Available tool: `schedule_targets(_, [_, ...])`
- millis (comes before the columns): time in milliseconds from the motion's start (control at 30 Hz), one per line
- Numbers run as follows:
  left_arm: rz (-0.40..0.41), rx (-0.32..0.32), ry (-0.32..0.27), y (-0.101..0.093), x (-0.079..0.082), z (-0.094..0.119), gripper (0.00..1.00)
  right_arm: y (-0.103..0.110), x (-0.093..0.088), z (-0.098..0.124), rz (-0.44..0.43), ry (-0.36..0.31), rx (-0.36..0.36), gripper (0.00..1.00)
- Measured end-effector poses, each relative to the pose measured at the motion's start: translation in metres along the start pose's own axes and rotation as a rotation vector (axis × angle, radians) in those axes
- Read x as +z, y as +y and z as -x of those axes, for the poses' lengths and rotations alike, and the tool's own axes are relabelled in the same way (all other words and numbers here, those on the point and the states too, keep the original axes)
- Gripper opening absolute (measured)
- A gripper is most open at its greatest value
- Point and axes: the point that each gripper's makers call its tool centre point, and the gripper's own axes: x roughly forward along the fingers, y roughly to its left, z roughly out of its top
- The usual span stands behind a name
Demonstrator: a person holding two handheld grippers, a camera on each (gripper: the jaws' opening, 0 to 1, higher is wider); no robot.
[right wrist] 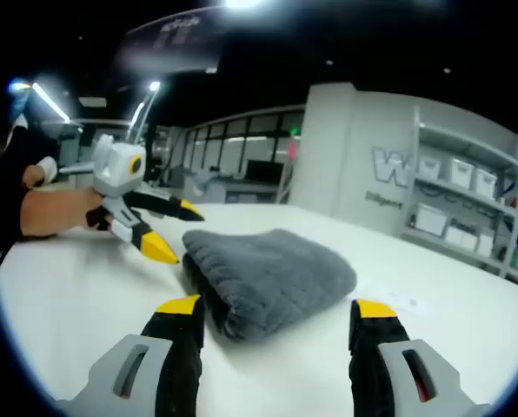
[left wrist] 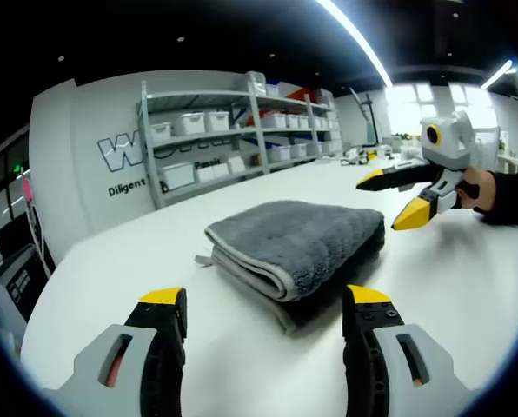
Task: Open the folded towel by lifting each exposed corner and separating the folded layers until the towel lies flat within the target outline without major curled edges
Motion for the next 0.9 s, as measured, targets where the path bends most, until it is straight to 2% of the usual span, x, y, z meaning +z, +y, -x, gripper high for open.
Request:
schedule_targets(233, [0.023,-0.013,0.015,0.002,-0.004,-0.008,0.66,-0.002,-0.002,-0.002,-0.027,0.008,-0.001,0.59])
schedule_targets(333, [0.095,-0.038,0.019,0.002,-0.004,-0.009,0.65,-0.002,-0.004,-0.003,-0.081,0.010,0.020,0.54])
schedule_targets(600, [0.194,-0.062,0.022,0.001,-0.006,-0.013,0.56,0.008,-0.010,-0.012,-0.095,0.039,0.053,0.54])
schedule_targets(667, [0.199,-0.067,0.023,-0.001,-0.006,-0.015,0.52,0.009,-0.011,-0.014,-0.092,0.047,0.049,0.51])
schedule_targets(767, [0.183,-0.070,0.032,-0.005,-0.007,-0.017,0.46,0.004,-0.011,-0.013,-0.115,0.048,0.032,0.40])
schedule_targets(900, [0.181,-0.085,0.045,-0.010,-0.010,-0.017,0.41,0.004,-0.013,-0.012,-0.144,0.056,0.036,0.37])
